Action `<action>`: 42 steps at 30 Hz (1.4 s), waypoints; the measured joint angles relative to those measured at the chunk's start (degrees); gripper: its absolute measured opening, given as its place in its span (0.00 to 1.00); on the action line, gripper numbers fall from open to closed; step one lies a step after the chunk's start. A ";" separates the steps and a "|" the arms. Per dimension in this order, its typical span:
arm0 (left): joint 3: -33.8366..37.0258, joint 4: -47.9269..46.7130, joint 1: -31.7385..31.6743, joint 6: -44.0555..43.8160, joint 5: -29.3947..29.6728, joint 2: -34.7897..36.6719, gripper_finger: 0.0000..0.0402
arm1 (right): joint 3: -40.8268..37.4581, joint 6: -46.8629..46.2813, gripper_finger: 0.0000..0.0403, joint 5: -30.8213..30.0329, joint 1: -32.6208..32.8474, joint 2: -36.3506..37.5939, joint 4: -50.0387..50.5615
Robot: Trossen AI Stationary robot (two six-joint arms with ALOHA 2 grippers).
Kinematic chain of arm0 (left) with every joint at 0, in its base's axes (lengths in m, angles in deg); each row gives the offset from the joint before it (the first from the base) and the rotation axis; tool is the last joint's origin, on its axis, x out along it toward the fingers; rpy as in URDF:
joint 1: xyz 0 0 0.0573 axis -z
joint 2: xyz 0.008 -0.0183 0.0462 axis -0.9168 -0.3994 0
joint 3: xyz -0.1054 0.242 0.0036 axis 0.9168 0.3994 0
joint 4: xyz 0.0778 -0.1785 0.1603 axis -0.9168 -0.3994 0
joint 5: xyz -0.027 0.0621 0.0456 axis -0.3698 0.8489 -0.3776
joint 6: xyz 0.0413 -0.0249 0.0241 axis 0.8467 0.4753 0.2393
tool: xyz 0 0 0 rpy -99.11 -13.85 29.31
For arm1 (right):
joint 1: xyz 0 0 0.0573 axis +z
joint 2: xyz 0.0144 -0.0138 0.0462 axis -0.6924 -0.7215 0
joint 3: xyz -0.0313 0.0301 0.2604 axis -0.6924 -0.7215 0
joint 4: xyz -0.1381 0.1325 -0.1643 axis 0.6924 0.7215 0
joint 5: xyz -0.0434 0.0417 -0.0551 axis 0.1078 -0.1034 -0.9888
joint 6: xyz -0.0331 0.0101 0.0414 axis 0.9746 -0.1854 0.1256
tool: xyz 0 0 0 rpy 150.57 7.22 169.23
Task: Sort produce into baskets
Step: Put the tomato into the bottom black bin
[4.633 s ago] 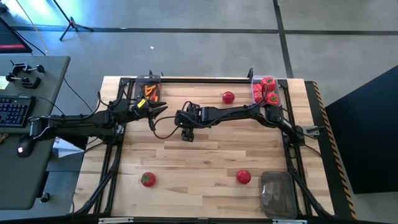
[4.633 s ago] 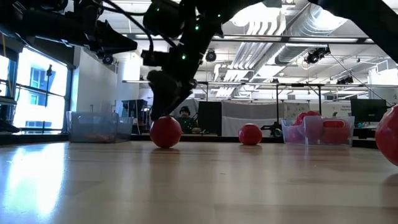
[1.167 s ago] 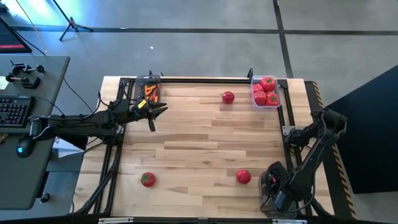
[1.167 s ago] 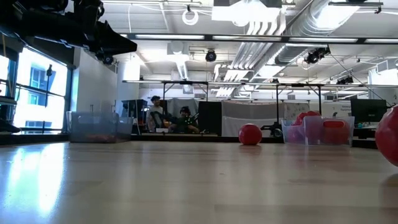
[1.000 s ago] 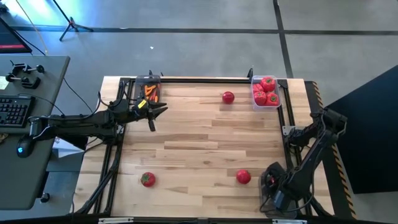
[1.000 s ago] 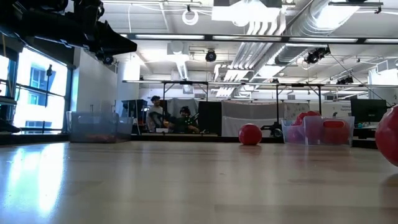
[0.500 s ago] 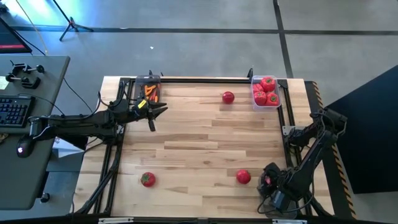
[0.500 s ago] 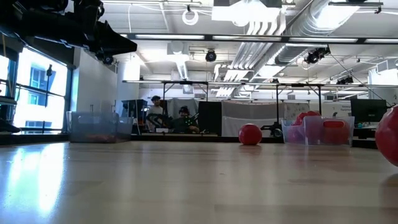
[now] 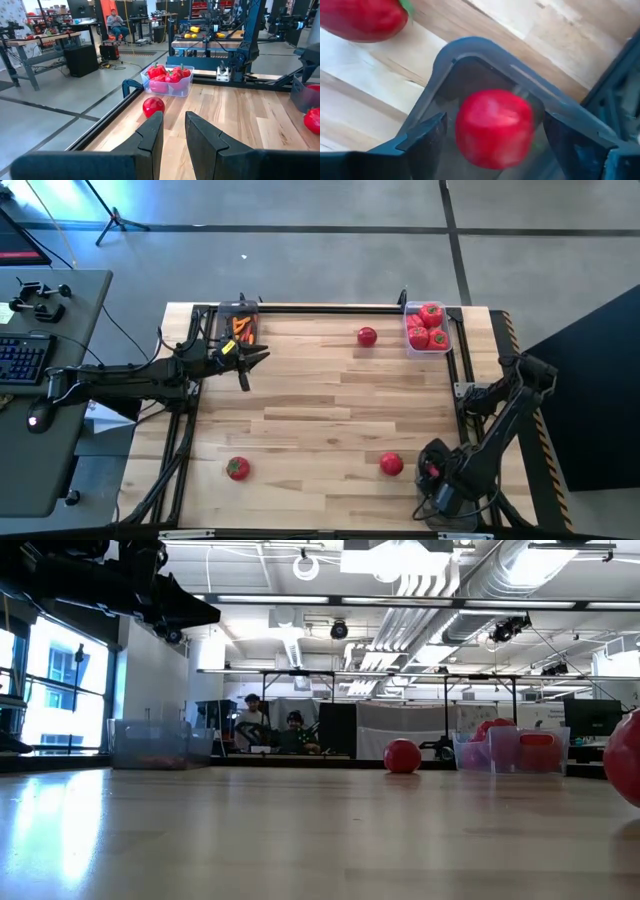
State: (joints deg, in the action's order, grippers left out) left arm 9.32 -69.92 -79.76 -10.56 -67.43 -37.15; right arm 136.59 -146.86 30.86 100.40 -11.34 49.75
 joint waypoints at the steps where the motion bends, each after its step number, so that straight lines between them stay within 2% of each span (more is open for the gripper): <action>1: 0.00 0.00 0.00 0.00 0.00 0.00 0.17 | 0.98 0.49 0.79 0.00 -0.08 0.00 1.45; 4: 0.00 0.00 0.00 0.00 0.00 0.01 0.17 | 4.52 1.00 0.75 0.29 -0.09 0.00 5.75; 7: 0.00 0.00 0.00 0.00 0.00 0.00 0.17 | 7.54 2.24 0.65 0.70 -0.07 0.02 7.05; 10: 0.00 0.00 0.00 0.00 0.00 0.02 0.17 | 8.53 5.00 0.47 1.02 -0.07 0.02 4.11; 15: 0.00 0.00 0.00 0.00 0.00 0.00 0.17 | 6.99 11.59 0.07 1.49 0.08 0.02 -5.72; 16: 0.00 0.00 0.00 0.00 0.00 0.00 0.17 | 6.34 12.55 0.04 1.55 0.08 0.02 -7.19; 21: 0.00 0.00 0.00 0.00 0.00 0.01 0.17 | 3.15 12.33 0.06 2.49 -0.33 0.02 -7.05; 26: 0.00 0.00 0.00 -0.01 0.00 0.01 0.17 | 1.47 13.65 0.01 3.69 -1.20 0.00 -4.03; 29: 0.00 -0.07 0.00 -0.17 0.00 0.00 0.17 | 0.68 14.06 0.01 4.02 -1.87 0.01 -3.80; 33: 0.00 -0.07 0.00 -0.14 0.00 0.01 0.17 | 0.42 15.23 0.00 3.93 -2.30 0.02 -3.71; 36: 0.00 -0.02 0.00 -0.11 0.00 0.00 0.17 | 3.10 16.87 0.00 3.76 -2.30 0.00 -0.08; 40: 0.00 -0.09 0.00 -0.09 0.00 0.01 0.17 | 9.06 17.96 0.00 -0.96 -2.33 0.00 9.69; 42: 0.00 -0.08 0.00 -0.09 0.00 0.00 0.17 | 11.45 20.56 0.00 -5.28 -2.82 0.01 9.99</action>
State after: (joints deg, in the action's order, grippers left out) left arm 9.32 -70.00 -79.76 -10.64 -67.43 -37.15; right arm 148.04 -126.30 25.58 97.58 -11.33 59.73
